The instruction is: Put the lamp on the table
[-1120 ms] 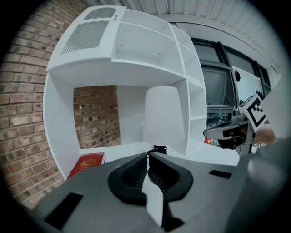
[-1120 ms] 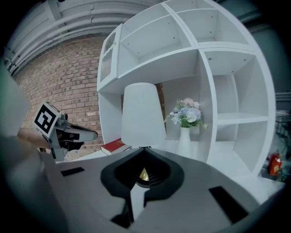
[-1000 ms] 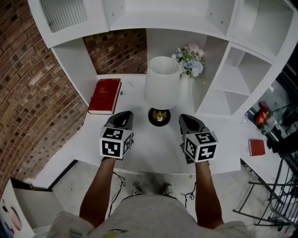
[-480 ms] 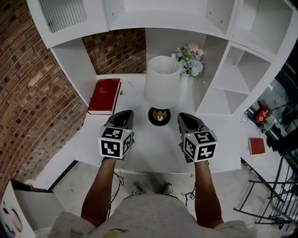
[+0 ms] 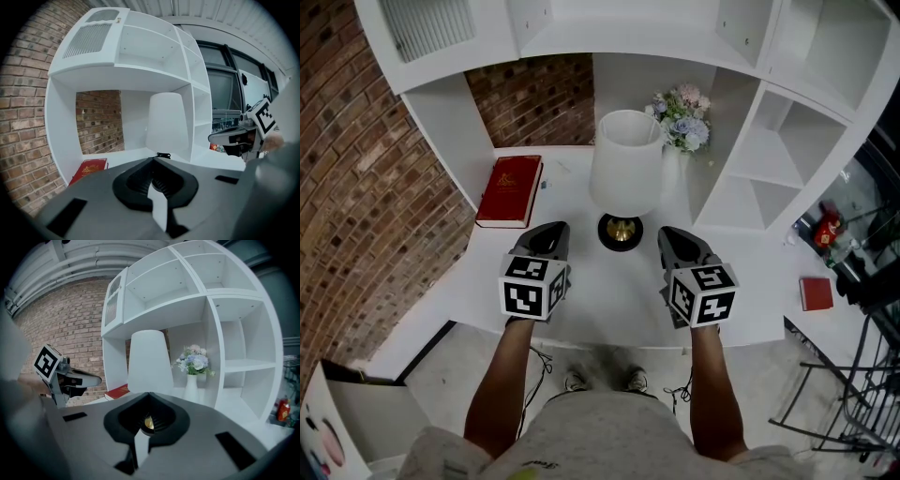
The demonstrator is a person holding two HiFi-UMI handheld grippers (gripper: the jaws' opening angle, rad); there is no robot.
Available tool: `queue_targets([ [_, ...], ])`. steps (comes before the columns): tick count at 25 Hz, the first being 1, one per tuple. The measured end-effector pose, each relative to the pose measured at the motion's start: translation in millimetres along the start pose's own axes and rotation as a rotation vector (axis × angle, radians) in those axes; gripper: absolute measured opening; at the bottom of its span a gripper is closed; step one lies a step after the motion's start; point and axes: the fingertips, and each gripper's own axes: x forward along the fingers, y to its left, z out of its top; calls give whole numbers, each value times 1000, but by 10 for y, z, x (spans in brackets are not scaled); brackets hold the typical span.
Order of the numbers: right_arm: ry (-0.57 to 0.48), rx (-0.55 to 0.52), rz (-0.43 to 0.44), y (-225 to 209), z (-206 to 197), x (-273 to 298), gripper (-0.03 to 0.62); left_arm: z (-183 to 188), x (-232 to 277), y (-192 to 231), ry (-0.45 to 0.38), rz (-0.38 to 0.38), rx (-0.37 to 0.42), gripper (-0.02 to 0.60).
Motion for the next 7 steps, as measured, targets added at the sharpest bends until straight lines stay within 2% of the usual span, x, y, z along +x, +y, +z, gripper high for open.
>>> queue_targets([
  [7, -8, 6, -2, -8, 14, -30, 3, -3, -12, -22, 0, 4, -5, -3],
])
